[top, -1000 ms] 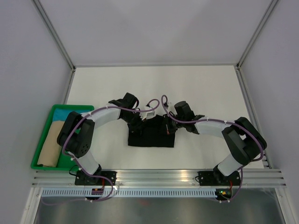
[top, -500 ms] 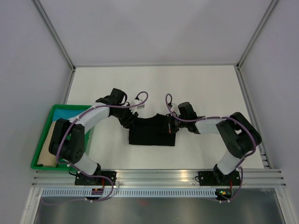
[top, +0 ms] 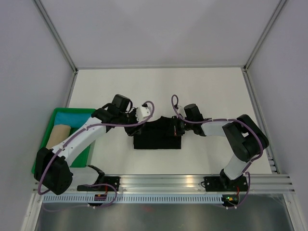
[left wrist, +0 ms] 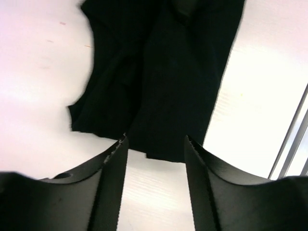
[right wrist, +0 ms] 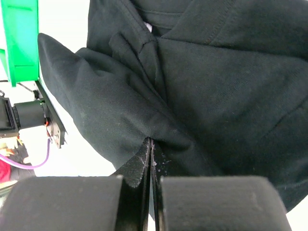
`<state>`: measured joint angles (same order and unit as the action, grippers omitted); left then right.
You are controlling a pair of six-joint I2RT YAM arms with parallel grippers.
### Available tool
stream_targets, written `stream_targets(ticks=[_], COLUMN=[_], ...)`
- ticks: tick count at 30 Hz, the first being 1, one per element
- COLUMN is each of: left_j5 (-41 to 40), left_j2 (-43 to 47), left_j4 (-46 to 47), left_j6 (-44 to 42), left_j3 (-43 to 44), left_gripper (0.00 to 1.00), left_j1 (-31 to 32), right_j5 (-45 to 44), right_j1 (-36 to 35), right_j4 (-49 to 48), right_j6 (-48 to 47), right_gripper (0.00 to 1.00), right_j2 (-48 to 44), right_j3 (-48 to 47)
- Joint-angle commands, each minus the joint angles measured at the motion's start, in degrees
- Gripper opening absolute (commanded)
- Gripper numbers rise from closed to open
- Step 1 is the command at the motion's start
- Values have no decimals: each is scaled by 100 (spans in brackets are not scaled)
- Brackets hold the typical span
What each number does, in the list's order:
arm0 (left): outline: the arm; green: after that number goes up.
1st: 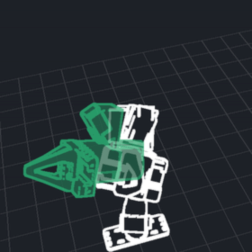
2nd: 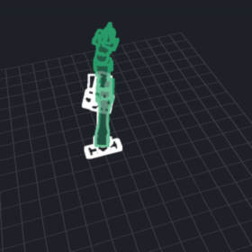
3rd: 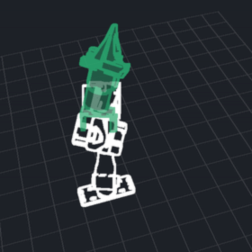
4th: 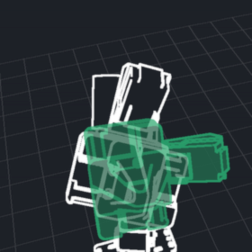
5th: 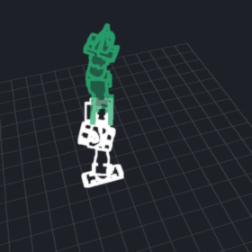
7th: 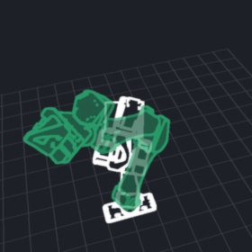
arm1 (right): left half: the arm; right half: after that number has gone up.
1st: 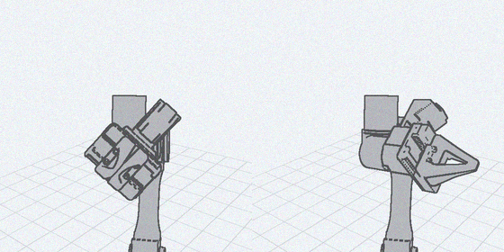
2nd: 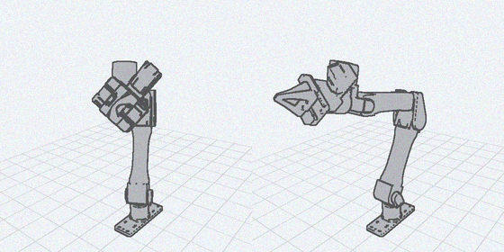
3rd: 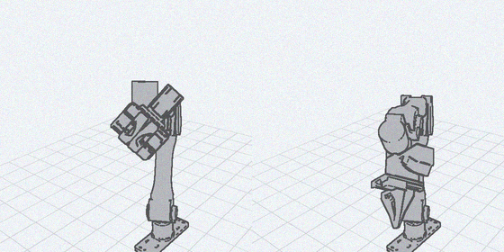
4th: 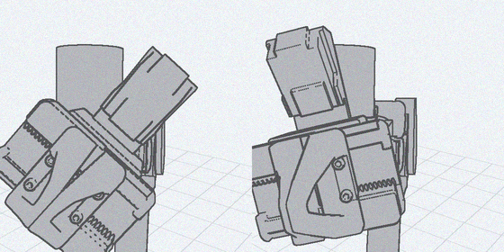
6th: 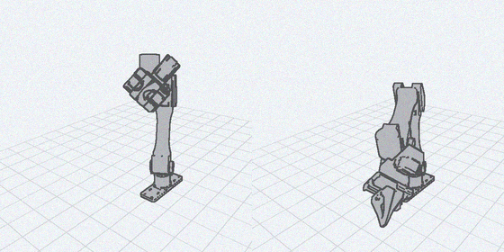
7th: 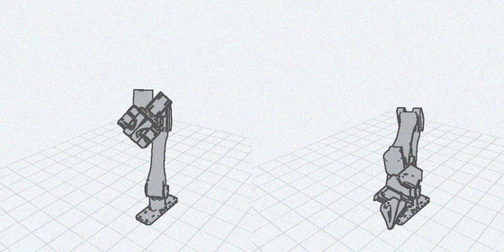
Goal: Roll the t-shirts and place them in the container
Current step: Roll the tshirt
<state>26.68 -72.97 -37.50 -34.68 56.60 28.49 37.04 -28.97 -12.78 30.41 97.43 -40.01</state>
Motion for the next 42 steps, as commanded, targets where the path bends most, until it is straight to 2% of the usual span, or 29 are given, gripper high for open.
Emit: stream_targets(ticks=[1,6,12,18,20,21,24,25,26,30,35,37,39,40,42], left_j5=[-714,-1461,-1903,-2228,-2211,-2193,-2114,-2097,-2088,-1852,-938,-559,-401,-330,-94], left_j2=[-95,-112,-858,-1360,-1422,-1474,-1483,-1466,-1448,-1098,-526,-508,-578,-604,-692], left_j4=[-144,365,875,1341,1368,1385,1394,1377,1359,1017,-219,-555,-864,-934,-1083], left_j6=[-364,-654,-699,-663,-663,-646,-611,-602,-593,-610,-988,-1163,-1348,-1453,-1559], left_j3=[-508,-1071,-1353,-1617,-1670,-1687,-1731,-1731,-1731,-1600,-915,-598,-379,-325,-220], left_gripper=[57,63,68,63,52,37,20,9,3,2,2,2,2,2,2], left_j1=[595,1131,1352,1352,1352,1352,1352,1352,1352,1273,843,623,412,333,35], right_j5=[-320,-294,-267,-197,-153,-109,-83,-56,-13,93,-328,-434,-644,-758,-1048], right_j1=[128,146,146,146,146,137,146,146,146,146,111,-29,-361,-494,-958], right_j4=[231,311,504,574,601,609,662,671,671,750,1469,1602,1664,1664,1621], right_j6=[-115,-246,-396,-615,-720,-773,-949,-967,-1011,-1318,-2626,-3706,-4505,-5249,-5886], right_gripper=[2,3,4,5,6,7,8,9,10,15,33,42,45,50,56], right_j2=[224,321,347,312,268,251,93,49,-100,-724,-1954,-2584,-3026,-3428,-3782], right_j3=[-191,-341,-464,-534,-569,-578,-596,-604,-605,-622,-596,-395,-193,61,387])
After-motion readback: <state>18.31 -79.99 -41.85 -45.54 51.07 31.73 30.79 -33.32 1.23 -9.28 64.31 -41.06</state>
